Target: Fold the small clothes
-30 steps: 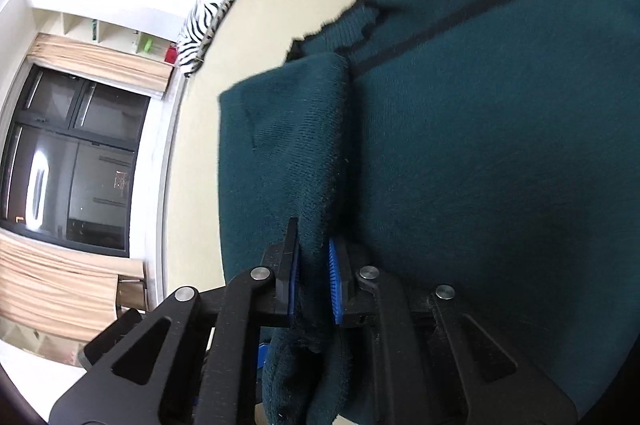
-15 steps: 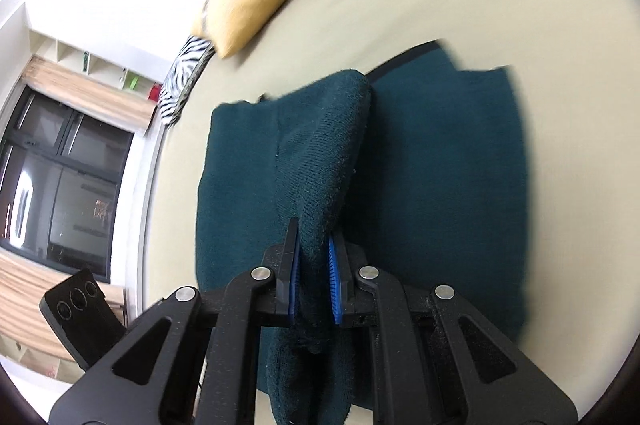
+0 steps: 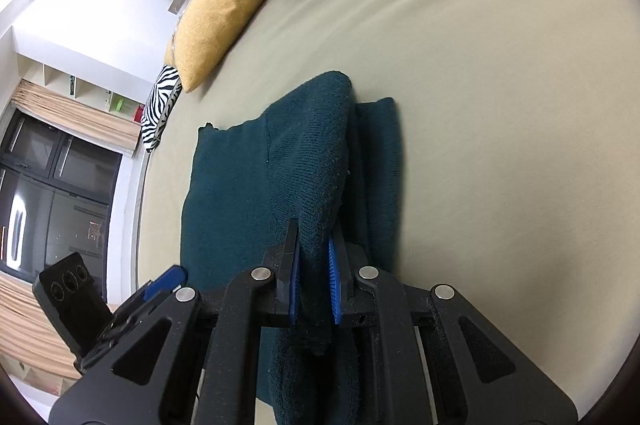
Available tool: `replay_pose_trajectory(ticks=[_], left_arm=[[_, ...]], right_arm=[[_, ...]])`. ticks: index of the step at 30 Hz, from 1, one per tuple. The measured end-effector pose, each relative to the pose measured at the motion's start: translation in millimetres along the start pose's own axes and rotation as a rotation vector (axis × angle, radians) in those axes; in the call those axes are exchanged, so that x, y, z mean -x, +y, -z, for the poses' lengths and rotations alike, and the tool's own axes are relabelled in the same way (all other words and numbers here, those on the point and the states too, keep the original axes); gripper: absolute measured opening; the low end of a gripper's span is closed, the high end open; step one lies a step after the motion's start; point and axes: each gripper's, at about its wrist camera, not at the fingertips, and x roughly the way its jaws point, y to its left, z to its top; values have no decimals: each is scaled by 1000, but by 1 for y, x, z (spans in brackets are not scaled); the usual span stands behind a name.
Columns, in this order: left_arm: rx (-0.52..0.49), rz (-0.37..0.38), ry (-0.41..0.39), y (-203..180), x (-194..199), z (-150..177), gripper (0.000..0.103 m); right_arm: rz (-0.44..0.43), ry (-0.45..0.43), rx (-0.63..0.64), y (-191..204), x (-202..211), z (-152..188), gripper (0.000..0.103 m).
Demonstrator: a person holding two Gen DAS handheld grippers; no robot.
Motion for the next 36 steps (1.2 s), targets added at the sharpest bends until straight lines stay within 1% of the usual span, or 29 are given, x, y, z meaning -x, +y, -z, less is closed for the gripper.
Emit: replay_pose_trajectory(ticks=[4,6,7,9,11,13,14,15,16,17,18,19,21,23,24,25,26,27,28,29,30,31,32,33,36], left_arm=[[-3,-14,-9,2,-6,-3,49],[-17,-22,-8,2,-10,-2,50],[-24,-31,-4,3,-14,-2,50],[-21,-39,20,7,-24,-1,51],[-30,-42,45,10,-32,0,51],[-42,-39,45,12,-33,0,51],[-42,-36,46,12,-33,-1,51],[-39,-35,47,13,-32,-1,51],[-37,-33,46,14,-30,-2,51],[-36,-34,47,14,-30,-2,51],[-36,-35,46,13,-29,-2,51],[-35,-36,42,12,-28,-2,51],[-41,-46,45,10,-28,-2,51],[-50,-52,51,10,-28,-2,51],[-51,-54,54,10,-29,-2,51],[-49,-54,56,10,-30,-2,51],[-44,-49,58,12,-30,-2,51],[-38,-41,59,13,-30,-2,51],[-29,-33,61,15,-29,-2,51],[-21,-23,61,17,-28,-2,50],[-16,-20,60,17,-27,-3,50],[-12,-18,59,17,-26,-5,50],[-5,-16,55,17,-24,-6,50],[6,-19,42,17,-21,-10,50],[-9,-48,16,14,-20,-21,50]], right_arm=[[-15,-10,-25,-22,-2,-5,10],[-21,-14,-43,-31,-1,-1,10],[-22,-11,-47,-38,5,6,10],[-30,0,-49,-41,-5,10,11],[-54,-8,-50,-49,-5,15,11],[-58,-16,-66,-50,1,19,17],[-33,-19,-67,-49,6,20,29],[24,-29,-68,-46,15,22,35],[69,-57,-63,-43,25,24,35],[76,-98,-45,-36,36,27,35],[22,-132,-21,-25,49,31,35],[-52,-141,-3,-17,57,34,35],[-185,-130,57,6,66,45,35],[-212,-83,97,20,58,52,35],[-225,-47,91,21,49,56,35],[-214,-14,77,18,39,59,35],[-177,12,54,10,28,62,34],[-133,37,6,-5,18,68,29],[-161,52,-54,-24,11,76,22],[-206,41,-85,-35,11,81,9],[-237,22,-123,-49,14,88,0],[-230,18,-148,-59,16,93,0],[-251,11,-167,-68,18,99,0],[-293,1,-186,-78,22,106,0],[-283,-11,-189,-85,31,114,0]])
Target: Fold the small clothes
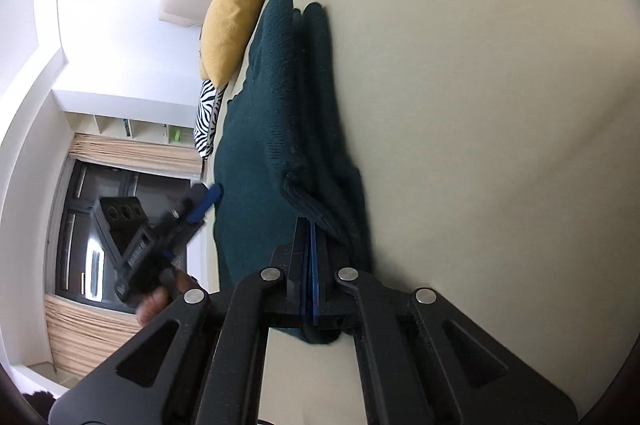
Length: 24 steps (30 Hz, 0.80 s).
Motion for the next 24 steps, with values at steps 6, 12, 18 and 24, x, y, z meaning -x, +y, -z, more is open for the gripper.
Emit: replay_pose_trajectory(ticks=[6,12,18,24], left_arm=[[20,-39,59,20,-29,-17,47],[-39,-52,72,19,-39,-13,46],[-57,-45,75,21,-41,-12,46],[-54,-45,64,21,-41,-10,46]], right_arm=[[65,1,67,9,7,16,0],[144,43,148,17,17,33,0],[337,5,273,75,44,14,11],[219,-37,360,138,8,-50,11]])
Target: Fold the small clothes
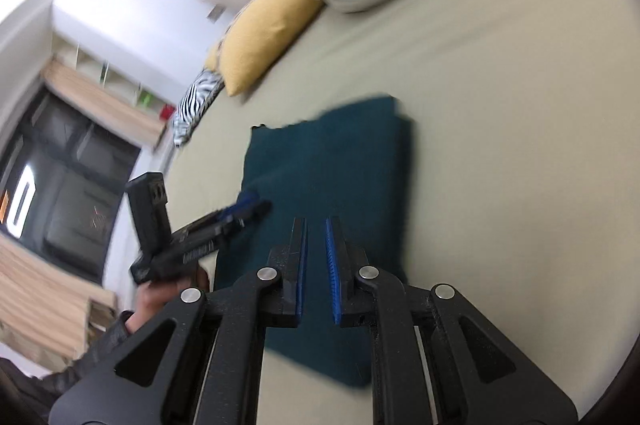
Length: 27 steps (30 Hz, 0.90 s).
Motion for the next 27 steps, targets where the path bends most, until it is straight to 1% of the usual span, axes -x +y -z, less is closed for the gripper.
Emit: replay_pose_trajectory(ticks=[1,3,6,7,8,9,10,12,15,17,18,21,23,24,25,26,27], left_arm=[[0,2,-1,1,0,0,46],[-2,3,-2,1,0,1,46],[-8,-3,-3,0,0,1,47],[-7,-1,-2,1,0,0,46],[-6,-1,0,1,0,0,46],[-8,-4,0,1,0,1,46],[-11,-6,0,0,0,0,46],[-21,-16,-1,-2,0,0,46],[-24,-19,-4,-1,0,0,47],[-24,-19,-4,-1,0,0,47],[-25,-20,-5,-1,0,0,47],[-28,-22,-9,-1,0,1,47],[-27,-21,-10,0,-1,0,47],[-27,-21,-11,0,-1,0,47],[-25,-20,-12,0,-1,0,47],[-23,-18,-14,0,-1,1,46],[-22,-15,-17,1,-1,1,46]], right_arm=[[-11,16,2,3,-12,-7,11],[-35,66,-28,9,-48,-24,11],[-19,112,-90,-1,-91,-43,11],[-3,124,-106,-6,-101,-44,7],[17,135,-129,-15,-110,-44,5],[-15,125,-170,-25,-114,-45,2],[-28,112,-190,-35,-115,-45,0],[-67,65,-231,-46,-111,-45,0],[-54,-15,-276,-67,-99,-49,0],[-73,-56,-323,-83,-90,-48,0],[-59,-77,-331,-88,-86,-47,0],[-57,-112,-339,-99,-79,-42,0],[-34,-146,-368,-109,-71,-37,0],[-37,-159,-384,-111,-67,-33,0],[-17,-175,-392,-109,-62,-30,5],[36,-190,-379,-104,-53,-28,11],[90,-204,-344,-92,-42,-25,11]])
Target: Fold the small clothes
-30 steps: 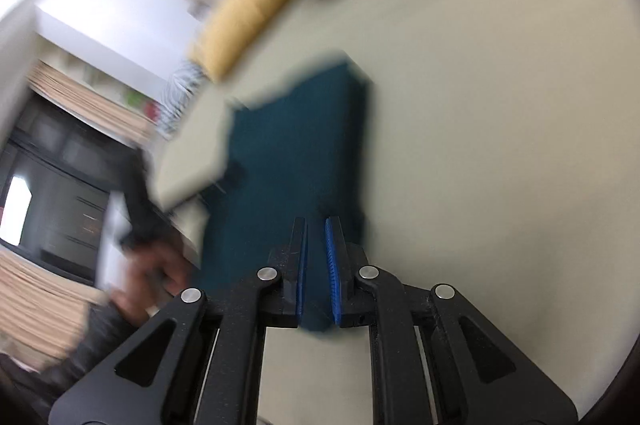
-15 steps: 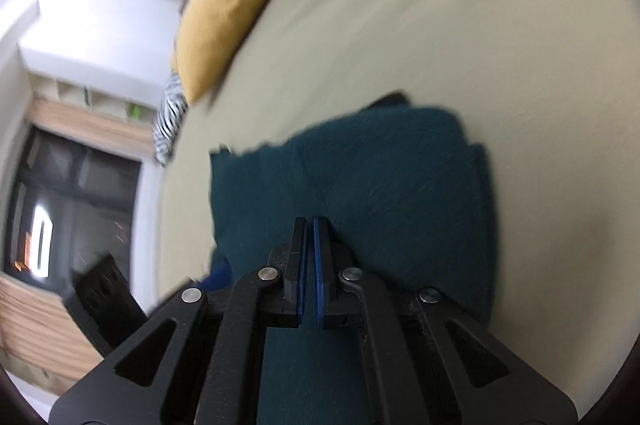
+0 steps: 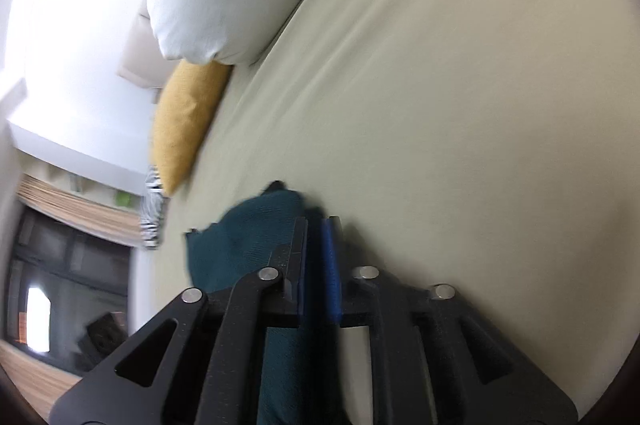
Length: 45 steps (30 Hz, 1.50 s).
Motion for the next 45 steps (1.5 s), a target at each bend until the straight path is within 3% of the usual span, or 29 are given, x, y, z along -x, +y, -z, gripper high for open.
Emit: replay_pose_trajectory(ticks=[2,6,7,11,13,15,17,20,23,25,26,28,30,33,34,36,37,38,40,42,45], left_arm=[[3,-1,-3,0,0,0,46],[2,-16,-10,-2,1,2,47],[2,-20,-12,-3,2,2,47],[9,-22,-25,-3,2,5,47],[3,-27,-29,-4,3,6,47],[13,-22,-24,-3,6,5,46],[46,-9,-20,-2,12,6,45],[71,-33,-36,-5,36,13,46],[66,-14,-75,-15,62,29,46],[19,-31,-74,-27,66,46,46],[-3,-42,-60,-32,62,52,46],[-17,-69,-22,-31,46,63,46],[15,-47,-29,-24,48,62,46],[42,-22,-33,-20,62,58,45],[54,-10,-56,-18,72,58,45],[89,5,-109,-11,85,59,59],[121,7,-121,-4,87,58,74],[158,15,-114,6,83,57,77],[200,19,-84,19,74,56,77],[260,42,-49,34,63,55,77],[377,137,-9,53,47,55,77]], right_arm=[[-100,0,27,13,18,7,11],[-277,89,150,59,29,41,15],[-273,127,170,64,24,49,20],[-149,242,161,34,3,75,18],[-233,210,119,9,14,80,14],[-237,193,72,-9,31,83,13],[-177,174,86,-12,46,86,15],[-185,133,80,2,69,91,20],[-287,134,155,35,79,96,20],[-271,179,220,47,73,102,23],[-237,204,236,48,62,107,27],[-126,278,182,26,30,115,26],[-192,254,133,10,33,117,25],[-154,215,160,10,59,114,28],[-139,195,175,8,70,113,33],[-138,133,190,14,92,101,50],[-132,95,196,17,98,93,68],[-113,54,203,19,102,86,78],[-75,16,216,26,97,67,78],[-64,66,182,24,76,51,78],[-55,124,149,20,44,36,76]])
